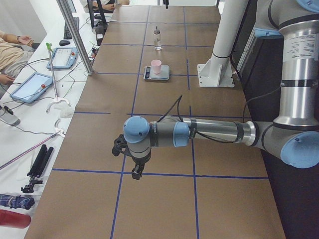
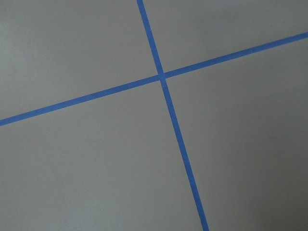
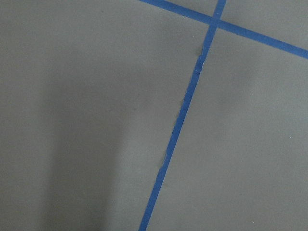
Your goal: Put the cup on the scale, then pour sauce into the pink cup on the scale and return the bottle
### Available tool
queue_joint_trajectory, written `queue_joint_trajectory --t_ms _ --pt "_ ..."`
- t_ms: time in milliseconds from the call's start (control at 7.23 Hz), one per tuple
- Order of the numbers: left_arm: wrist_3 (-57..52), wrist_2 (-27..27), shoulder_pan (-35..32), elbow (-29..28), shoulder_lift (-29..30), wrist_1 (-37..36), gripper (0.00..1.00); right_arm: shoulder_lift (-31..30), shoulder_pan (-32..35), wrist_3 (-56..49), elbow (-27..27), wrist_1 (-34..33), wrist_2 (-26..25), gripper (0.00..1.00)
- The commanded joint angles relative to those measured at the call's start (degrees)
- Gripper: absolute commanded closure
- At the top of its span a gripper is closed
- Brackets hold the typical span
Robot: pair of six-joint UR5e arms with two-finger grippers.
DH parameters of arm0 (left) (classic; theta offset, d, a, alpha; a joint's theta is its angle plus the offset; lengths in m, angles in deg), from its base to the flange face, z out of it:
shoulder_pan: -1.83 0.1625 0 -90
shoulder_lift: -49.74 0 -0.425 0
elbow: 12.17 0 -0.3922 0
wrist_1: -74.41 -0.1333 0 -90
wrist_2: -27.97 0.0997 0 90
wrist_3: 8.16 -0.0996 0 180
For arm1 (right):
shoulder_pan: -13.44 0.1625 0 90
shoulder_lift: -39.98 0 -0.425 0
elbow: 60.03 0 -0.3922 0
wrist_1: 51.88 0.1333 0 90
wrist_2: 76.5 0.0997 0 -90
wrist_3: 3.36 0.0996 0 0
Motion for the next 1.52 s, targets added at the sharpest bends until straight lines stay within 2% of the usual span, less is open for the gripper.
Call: queue_joint_trajectory --t_ms 0,1384 --pt "0.0 0.0 -0.1 0.4 -0.3 -0.1 0.0 0.2 1.6 -1.2 0.5 -0.6 0.1 0.0" --pt "0.1 -0.1 -0.1 0.7 -0.5 0.1 0.0 -0.8 3.8 -2.7 1.6 -0.6 -0.7 0.0"
